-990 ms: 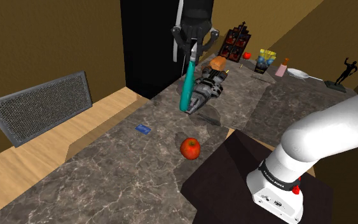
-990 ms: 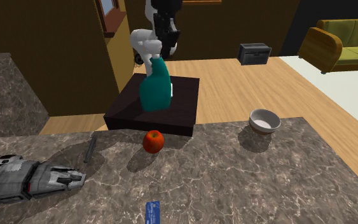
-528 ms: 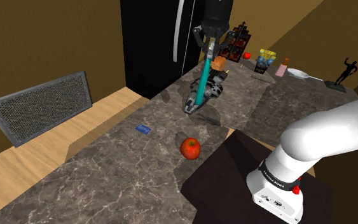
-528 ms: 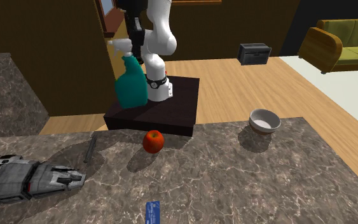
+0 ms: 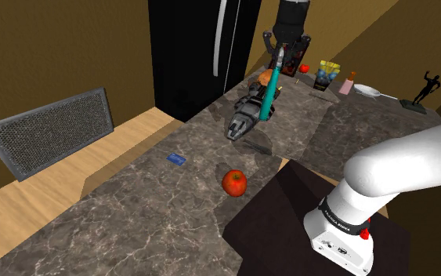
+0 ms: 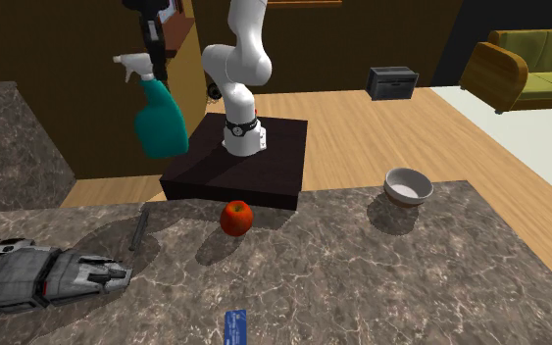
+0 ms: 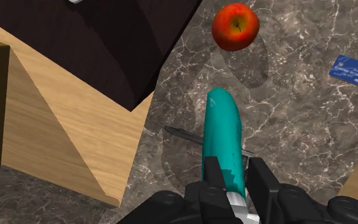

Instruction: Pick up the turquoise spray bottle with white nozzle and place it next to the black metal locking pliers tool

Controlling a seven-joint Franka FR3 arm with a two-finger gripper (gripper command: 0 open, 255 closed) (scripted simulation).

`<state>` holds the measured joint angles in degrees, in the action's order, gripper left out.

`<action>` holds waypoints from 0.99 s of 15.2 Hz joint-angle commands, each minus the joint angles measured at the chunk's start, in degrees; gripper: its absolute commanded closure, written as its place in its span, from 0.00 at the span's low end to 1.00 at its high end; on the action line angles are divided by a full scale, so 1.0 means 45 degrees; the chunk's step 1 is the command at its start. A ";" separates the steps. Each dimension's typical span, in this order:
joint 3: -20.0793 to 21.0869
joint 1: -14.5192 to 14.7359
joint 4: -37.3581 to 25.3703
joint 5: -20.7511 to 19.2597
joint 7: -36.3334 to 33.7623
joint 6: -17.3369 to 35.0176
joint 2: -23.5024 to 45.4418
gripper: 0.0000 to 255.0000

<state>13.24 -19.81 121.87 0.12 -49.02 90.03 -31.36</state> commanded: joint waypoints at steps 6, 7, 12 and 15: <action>-0.1658 -0.0720 0.0033 -0.0904 0.2105 0.0455 0.0292 1.00; -0.1831 -0.0799 -0.0016 -0.0996 0.2322 0.0507 0.0374 1.00; -0.1831 -0.0779 0.0959 -0.0990 0.2247 0.1334 0.0229 1.00; -0.1828 -0.0770 0.1516 -0.0989 0.2200 0.1834 0.0174 1.00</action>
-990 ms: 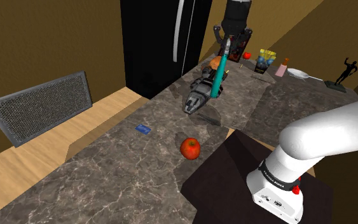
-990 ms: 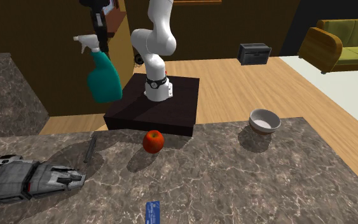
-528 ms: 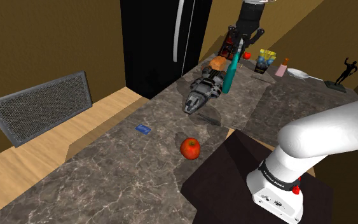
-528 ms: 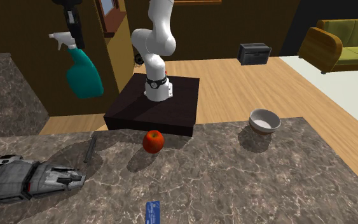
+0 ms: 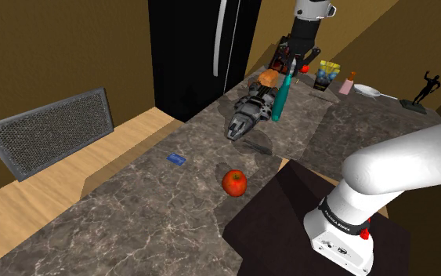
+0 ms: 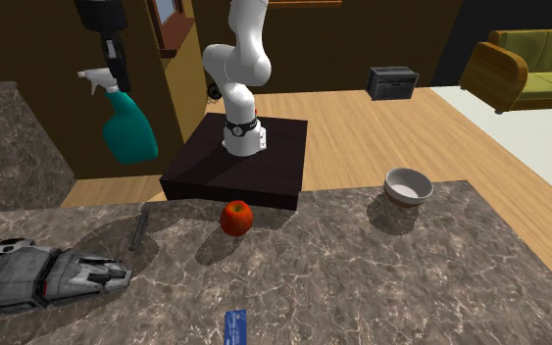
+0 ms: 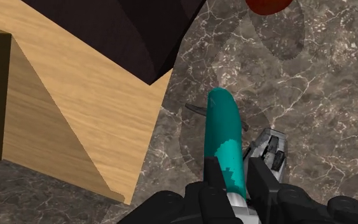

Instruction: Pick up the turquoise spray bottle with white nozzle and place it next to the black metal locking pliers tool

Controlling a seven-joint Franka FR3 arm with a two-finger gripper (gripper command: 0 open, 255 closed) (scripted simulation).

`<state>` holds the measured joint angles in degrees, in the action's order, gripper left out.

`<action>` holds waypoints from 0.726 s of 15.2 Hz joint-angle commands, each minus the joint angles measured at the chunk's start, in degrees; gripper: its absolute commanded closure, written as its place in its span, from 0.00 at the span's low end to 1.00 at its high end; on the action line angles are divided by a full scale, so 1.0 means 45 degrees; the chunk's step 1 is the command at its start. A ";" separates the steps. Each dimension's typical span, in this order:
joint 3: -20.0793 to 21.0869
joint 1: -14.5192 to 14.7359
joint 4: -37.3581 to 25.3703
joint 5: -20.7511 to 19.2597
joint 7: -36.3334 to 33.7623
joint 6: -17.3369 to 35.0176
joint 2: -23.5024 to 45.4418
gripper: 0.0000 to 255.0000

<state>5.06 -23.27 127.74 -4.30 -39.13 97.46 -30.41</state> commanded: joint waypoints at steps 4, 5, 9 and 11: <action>-0.0004 0.0009 0.0922 -0.0008 -0.0065 0.0856 -0.0071 1.00; -0.0002 0.0011 0.1094 -0.0009 -0.0081 0.1026 -0.0072 1.00; 0.0009 0.0017 0.1761 -0.0018 -0.0150 0.1711 -0.0050 1.00; 0.0015 0.0019 0.2080 -0.0025 -0.0187 0.2058 -0.0021 1.00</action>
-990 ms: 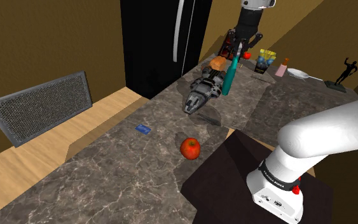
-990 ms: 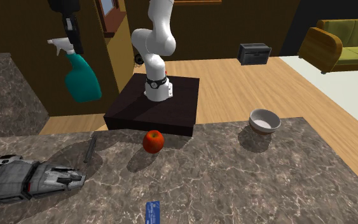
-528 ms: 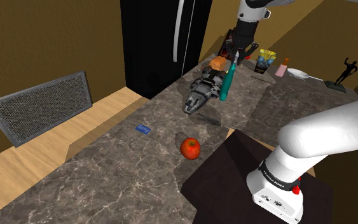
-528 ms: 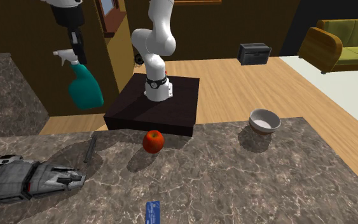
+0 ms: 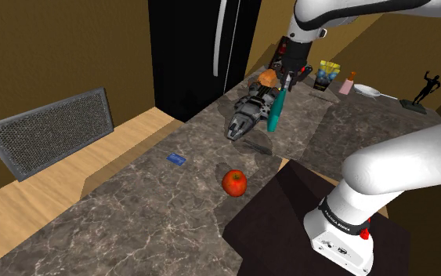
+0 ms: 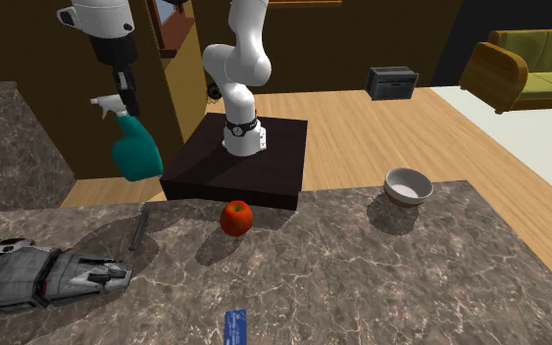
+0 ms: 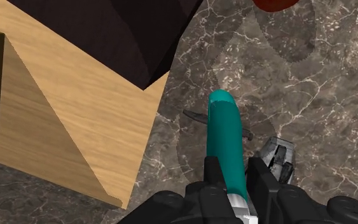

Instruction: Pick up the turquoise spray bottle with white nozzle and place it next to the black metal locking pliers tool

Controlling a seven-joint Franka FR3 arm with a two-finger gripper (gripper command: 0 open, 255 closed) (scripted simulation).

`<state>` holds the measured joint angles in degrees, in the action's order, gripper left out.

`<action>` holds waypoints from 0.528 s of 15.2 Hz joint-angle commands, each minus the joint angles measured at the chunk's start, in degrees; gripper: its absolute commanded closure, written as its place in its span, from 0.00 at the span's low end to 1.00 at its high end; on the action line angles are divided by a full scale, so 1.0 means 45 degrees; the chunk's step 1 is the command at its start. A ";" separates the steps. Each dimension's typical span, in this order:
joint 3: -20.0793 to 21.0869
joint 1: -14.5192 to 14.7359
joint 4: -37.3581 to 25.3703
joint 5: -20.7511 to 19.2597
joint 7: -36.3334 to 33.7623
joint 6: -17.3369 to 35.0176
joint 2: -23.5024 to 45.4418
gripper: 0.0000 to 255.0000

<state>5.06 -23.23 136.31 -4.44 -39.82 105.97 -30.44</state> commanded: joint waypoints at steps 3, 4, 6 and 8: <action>0.0026 0.0010 0.0638 -0.0008 -0.0089 0.0694 0.0052 1.00; 0.0031 0.0010 0.0788 -0.0013 -0.0108 0.0872 0.0080 1.00; 0.0040 0.0008 0.1081 -0.0025 -0.0148 0.1230 0.0148 1.00; 0.0050 0.0005 0.1365 -0.0038 -0.0189 0.1593 0.0229 1.00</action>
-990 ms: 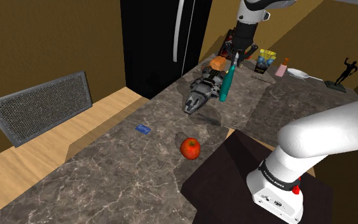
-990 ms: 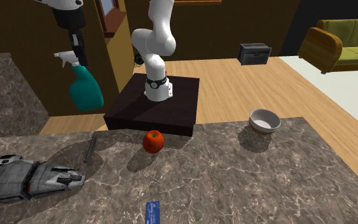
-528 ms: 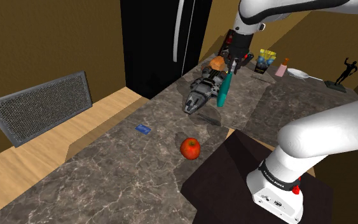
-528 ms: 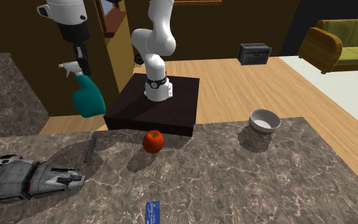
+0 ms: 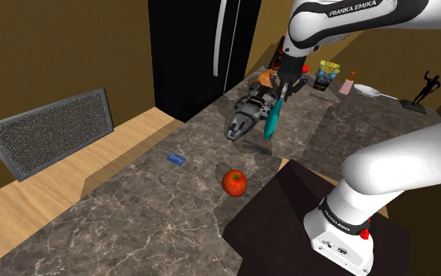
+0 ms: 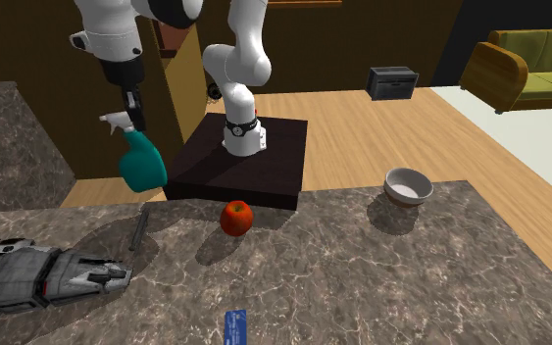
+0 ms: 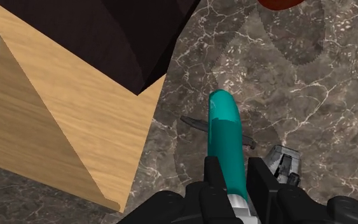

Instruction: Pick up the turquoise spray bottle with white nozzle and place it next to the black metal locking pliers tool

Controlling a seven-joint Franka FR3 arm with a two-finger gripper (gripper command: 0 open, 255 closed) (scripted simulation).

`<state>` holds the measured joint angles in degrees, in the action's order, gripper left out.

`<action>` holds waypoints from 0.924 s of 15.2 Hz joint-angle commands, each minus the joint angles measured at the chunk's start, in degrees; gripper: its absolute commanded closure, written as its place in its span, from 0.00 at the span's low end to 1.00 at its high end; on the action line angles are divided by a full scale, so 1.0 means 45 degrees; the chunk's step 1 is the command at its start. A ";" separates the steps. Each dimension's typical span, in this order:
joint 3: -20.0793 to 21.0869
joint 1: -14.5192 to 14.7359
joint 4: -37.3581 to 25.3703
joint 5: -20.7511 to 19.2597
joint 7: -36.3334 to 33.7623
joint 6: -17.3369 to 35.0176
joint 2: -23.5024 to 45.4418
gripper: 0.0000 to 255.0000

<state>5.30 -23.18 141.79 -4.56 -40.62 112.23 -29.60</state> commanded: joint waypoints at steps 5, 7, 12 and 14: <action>0.0026 -0.0020 0.0817 -0.0056 -0.0123 0.1126 0.0306 1.00; 0.0039 -0.0029 0.1067 -0.0078 -0.0171 0.1505 0.0437 1.00; 0.0077 -0.0059 0.1648 -0.0151 -0.0303 0.2474 0.0832 1.00; 0.0095 -0.0076 0.1861 -0.0187 -0.0361 0.2871 0.1018 1.00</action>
<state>5.67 -23.48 149.62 -5.31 -42.09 124.13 -25.46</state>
